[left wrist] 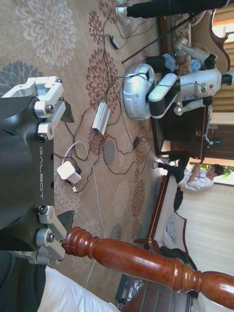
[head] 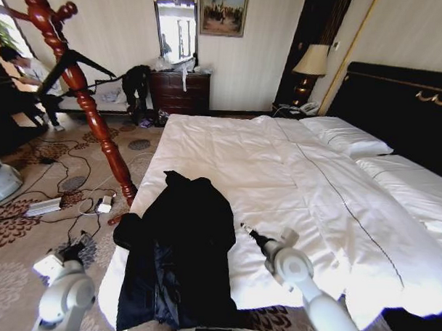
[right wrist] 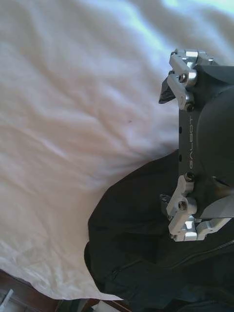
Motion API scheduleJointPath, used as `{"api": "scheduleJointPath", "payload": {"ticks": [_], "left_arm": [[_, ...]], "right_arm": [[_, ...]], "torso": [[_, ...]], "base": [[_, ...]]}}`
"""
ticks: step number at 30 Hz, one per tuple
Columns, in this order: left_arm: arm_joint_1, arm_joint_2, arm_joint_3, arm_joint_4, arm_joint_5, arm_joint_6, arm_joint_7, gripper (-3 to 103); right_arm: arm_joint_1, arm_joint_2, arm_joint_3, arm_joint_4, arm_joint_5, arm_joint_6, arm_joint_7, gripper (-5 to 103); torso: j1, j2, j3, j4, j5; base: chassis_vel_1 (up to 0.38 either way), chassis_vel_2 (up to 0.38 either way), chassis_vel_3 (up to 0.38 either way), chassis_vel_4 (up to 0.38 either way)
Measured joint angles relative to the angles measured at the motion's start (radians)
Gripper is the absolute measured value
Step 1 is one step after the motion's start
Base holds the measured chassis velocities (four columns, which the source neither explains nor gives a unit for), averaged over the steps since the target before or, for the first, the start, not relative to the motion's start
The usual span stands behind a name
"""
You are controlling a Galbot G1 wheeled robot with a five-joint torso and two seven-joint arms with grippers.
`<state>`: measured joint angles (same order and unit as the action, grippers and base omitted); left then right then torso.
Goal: Pick up the clothes from the bed and hang them on the clothes hanger.
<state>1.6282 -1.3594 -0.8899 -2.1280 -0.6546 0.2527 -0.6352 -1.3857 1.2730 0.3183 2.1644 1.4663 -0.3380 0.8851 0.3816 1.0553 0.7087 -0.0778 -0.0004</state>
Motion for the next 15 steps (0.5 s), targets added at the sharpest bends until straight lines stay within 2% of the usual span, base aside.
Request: {"api": "scheduleJointPath", "payload": {"ticks": [6, 9, 14, 15], "left_arm": [[0.017, -0.022, -0.004, -0.031, 0.024, 0.002, -0.004, 100], [0.026, -0.031, -0.005, -0.043, 0.037, 0.005, -0.011, 100], [0.042, -0.038, -0.007, -0.058, 0.062, 0.007, -0.017, 100], [0.042, -0.038, -0.007, -0.058, 0.062, 0.007, -0.017, 100]], "right_arm": [[-0.03, 0.059, 0.006, -0.025, 0.003, 0.006, -0.034, 100], [0.0, 0.094, 0.004, -0.07, 0.015, 0.015, -0.059, 100], [0.089, 0.203, 0.021, -0.202, 0.022, 0.041, -0.085, 100], [0.089, 0.203, 0.021, -0.202, 0.022, 0.041, -0.085, 100]], "torso": [[0.0, 0.0, 0.0, -0.0002, 0.0003], [0.0, 0.0, 0.0, -0.0002, 0.0002], [0.0, 0.0, 0.0, -0.0002, 0.0001], [0.0, 0.0, 0.0, -0.0002, 0.0001]], "base": [[0.0, 0.0, 0.0, 0.0], [0.0, 0.0, 0.0, 0.0], [0.0, 0.0, 0.0, 0.0], [0.0, 0.0, 0.0, 0.0]]}}
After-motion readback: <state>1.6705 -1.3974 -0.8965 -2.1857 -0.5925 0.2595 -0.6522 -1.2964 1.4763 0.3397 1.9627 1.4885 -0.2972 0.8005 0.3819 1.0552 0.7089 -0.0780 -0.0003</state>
